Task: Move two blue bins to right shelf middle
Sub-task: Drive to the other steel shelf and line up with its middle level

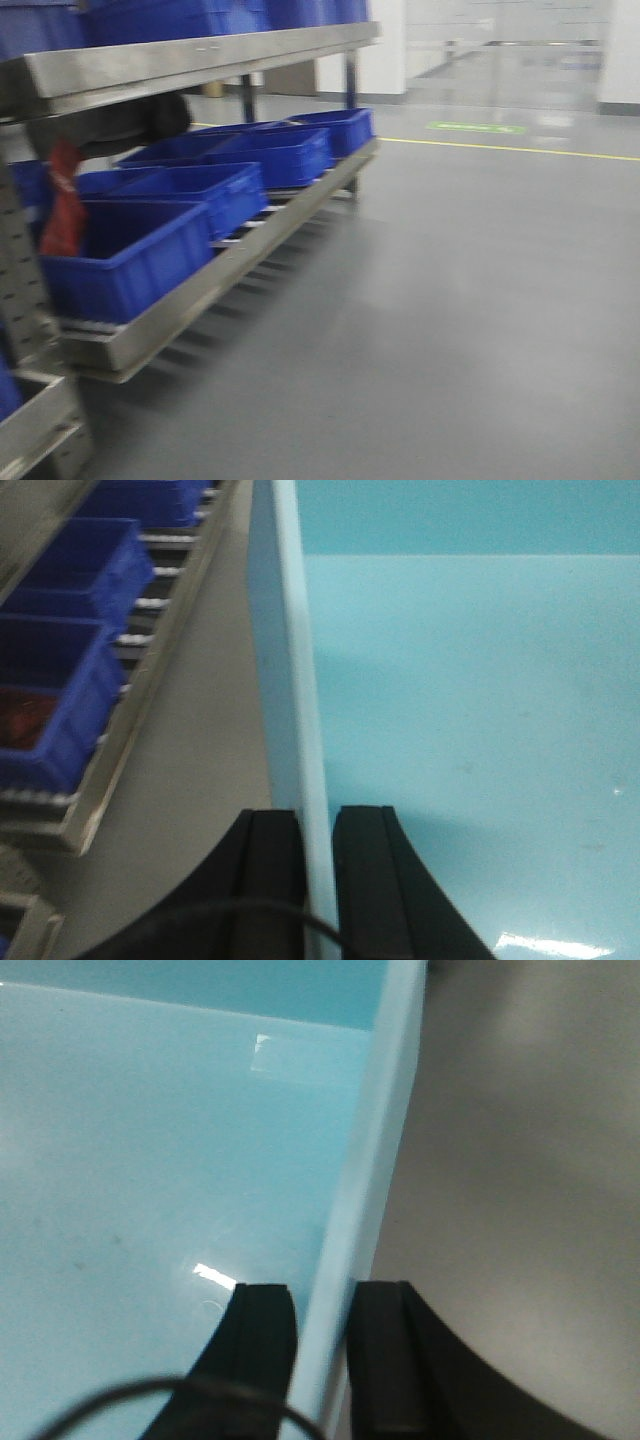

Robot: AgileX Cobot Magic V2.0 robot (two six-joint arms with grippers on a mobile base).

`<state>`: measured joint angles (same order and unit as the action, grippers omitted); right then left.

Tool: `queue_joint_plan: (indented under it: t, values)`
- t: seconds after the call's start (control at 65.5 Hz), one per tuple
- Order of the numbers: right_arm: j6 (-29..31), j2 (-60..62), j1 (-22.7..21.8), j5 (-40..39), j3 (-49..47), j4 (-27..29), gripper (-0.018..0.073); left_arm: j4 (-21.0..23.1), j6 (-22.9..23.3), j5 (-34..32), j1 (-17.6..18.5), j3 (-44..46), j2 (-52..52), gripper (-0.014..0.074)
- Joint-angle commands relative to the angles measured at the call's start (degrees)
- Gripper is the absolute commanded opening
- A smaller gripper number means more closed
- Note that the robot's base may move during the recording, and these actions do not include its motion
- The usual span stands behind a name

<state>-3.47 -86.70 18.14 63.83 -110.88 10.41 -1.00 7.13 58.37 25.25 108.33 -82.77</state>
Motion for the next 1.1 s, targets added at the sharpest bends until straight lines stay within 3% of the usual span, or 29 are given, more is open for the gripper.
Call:
queue_joint_plan:
  t: [0.0,1.084]
  values:
    - [0.1,0.4,-0.3,-1.8,-0.4,-1.2,-0.0152,0.3,-0.5,-2.9,0.4,1.0,0.8,-0.0111]
    - [0.1,0.4,-0.3,-1.8,-0.4,-1.2,-0.0152,0.3,-0.5,-2.9,0.4,1.0,0.8,-0.0111]
